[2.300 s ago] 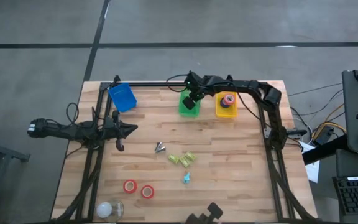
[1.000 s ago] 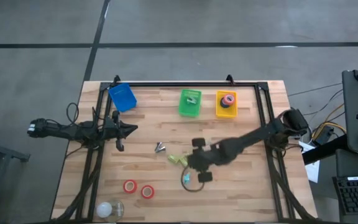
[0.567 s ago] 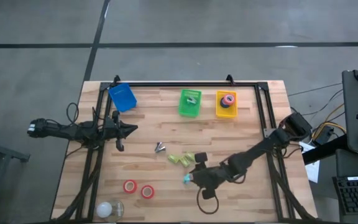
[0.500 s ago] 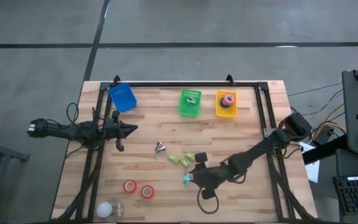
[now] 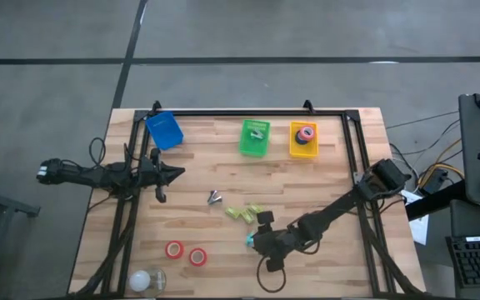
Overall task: Pick and place Stapler, Stapler remover, tape
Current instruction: Put the light blue staple remover into the green basket
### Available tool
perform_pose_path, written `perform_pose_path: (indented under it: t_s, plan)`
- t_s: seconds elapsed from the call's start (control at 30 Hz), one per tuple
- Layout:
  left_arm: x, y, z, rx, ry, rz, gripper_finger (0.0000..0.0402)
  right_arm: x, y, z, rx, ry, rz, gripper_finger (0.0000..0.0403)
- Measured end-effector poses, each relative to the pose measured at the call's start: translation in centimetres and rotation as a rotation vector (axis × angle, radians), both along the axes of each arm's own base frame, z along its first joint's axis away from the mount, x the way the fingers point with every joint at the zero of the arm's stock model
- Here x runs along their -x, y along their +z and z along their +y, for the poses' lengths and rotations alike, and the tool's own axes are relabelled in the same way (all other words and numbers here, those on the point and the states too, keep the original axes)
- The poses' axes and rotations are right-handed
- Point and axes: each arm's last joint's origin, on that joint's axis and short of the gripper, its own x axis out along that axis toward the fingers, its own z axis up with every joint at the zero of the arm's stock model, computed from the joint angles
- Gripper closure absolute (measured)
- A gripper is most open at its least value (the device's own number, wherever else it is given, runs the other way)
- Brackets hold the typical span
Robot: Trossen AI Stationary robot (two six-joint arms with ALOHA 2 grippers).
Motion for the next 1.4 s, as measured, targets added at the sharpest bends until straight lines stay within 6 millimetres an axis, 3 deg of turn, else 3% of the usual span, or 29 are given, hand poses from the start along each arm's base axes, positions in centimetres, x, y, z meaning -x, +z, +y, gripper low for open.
perform_pose_path:
  t_s: [0.43,0.7,1.07,1.4]
  plan:
    - [0.0,0.0,0.0,0.000,0.000,0.000,0.0387,-0.3,-1.0,0.0,0.035,-0.009,0.015,0.0270]
    - [0.0,0.0,0.0,0.000,0.000,0.000,0.0387,-0.3,-1.1,0.0,0.039,-0.017,0.017,0.0306]
    - [0.0,0.0,0.0,0.000,0.000,-0.001,0.0388,-0.4,-1.0,-0.2,0.053,-0.035,0.012,0.0386]
    - [0.0,0.0,0.0,0.000,0.000,0.000,0.0388,-0.7,0.1,-0.3,0.126,-0.055,0.044,0.0394]
